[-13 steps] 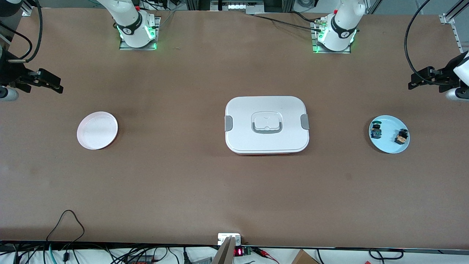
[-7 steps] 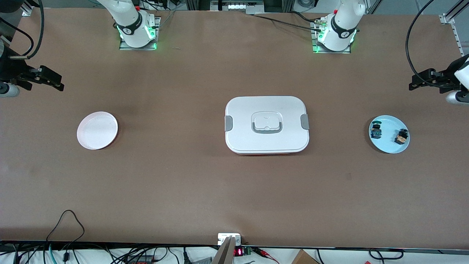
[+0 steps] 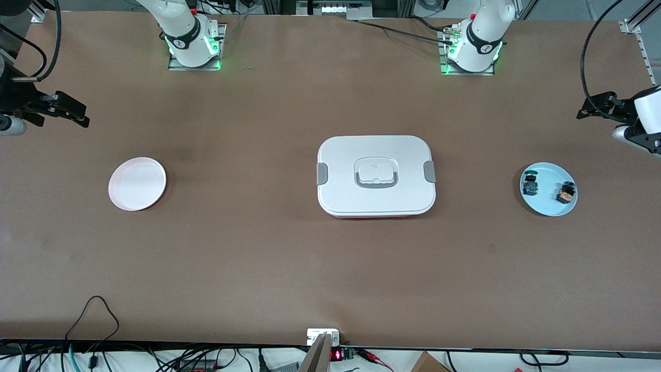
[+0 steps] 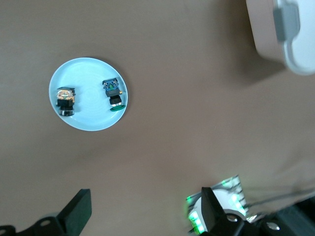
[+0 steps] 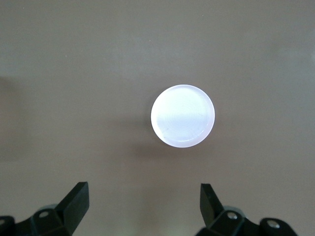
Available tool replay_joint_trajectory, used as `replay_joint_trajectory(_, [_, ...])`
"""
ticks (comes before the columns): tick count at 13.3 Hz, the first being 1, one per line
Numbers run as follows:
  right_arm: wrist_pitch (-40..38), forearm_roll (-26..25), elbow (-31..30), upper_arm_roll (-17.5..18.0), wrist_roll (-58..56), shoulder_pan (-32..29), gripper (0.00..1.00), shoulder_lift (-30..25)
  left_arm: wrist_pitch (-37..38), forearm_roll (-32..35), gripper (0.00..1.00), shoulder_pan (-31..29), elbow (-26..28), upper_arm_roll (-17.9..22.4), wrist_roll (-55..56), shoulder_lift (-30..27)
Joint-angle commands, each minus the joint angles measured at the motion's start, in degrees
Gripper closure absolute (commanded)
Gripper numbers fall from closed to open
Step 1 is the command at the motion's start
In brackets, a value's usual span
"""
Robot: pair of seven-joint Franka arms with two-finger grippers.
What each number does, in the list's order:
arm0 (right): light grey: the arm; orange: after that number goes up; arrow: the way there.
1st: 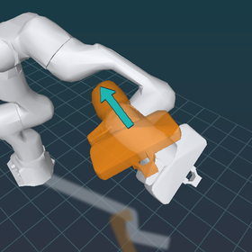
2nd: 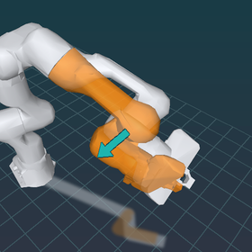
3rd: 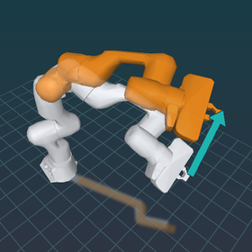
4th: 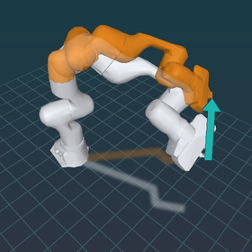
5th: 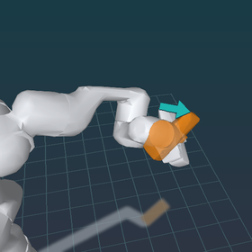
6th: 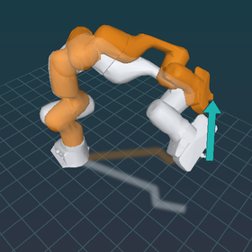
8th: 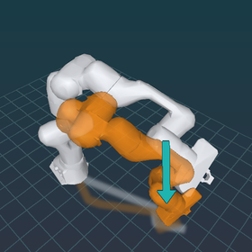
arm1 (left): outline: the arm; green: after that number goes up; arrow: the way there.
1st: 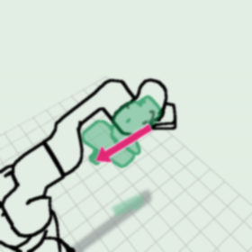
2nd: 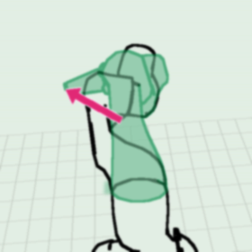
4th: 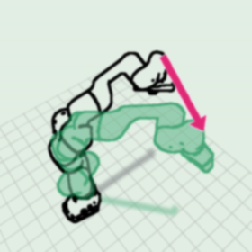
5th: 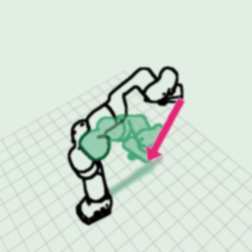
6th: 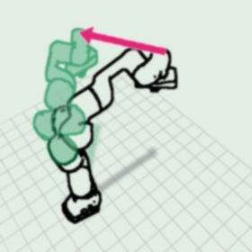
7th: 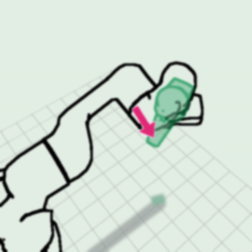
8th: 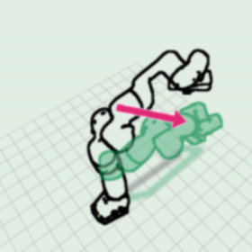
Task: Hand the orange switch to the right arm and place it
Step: 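Move the left gripper toward the light-blue plate of switches, then lower the open left gripper over the orange switch on the plate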
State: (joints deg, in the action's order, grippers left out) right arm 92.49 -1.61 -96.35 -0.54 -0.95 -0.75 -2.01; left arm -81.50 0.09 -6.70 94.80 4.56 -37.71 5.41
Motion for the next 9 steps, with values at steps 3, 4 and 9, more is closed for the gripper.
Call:
replay_joint_trajectory(3, [-0.7,-0.1,-1.4,0.2,0.1,-0.2,0.00,-1.4,0.4,2.3,0.02,-4.5,1.0,-0.2,-25.9,5.9])
replay_joint_trajectory(4, [-0.7,-0.1,-1.4,0.2,0.1,-0.2,0.00,-1.4,-1.1,3.8,0.02,-4.5,1.1,-0.2,-31.6,7.3])
replay_joint_trajectory(9, [-0.7,-0.1,-1.4,0.2,0.1,-0.3,0.00,-1.3,-13.7,6.0,0.01,-5.3,7.8,-0.2,-54.1,9.0])
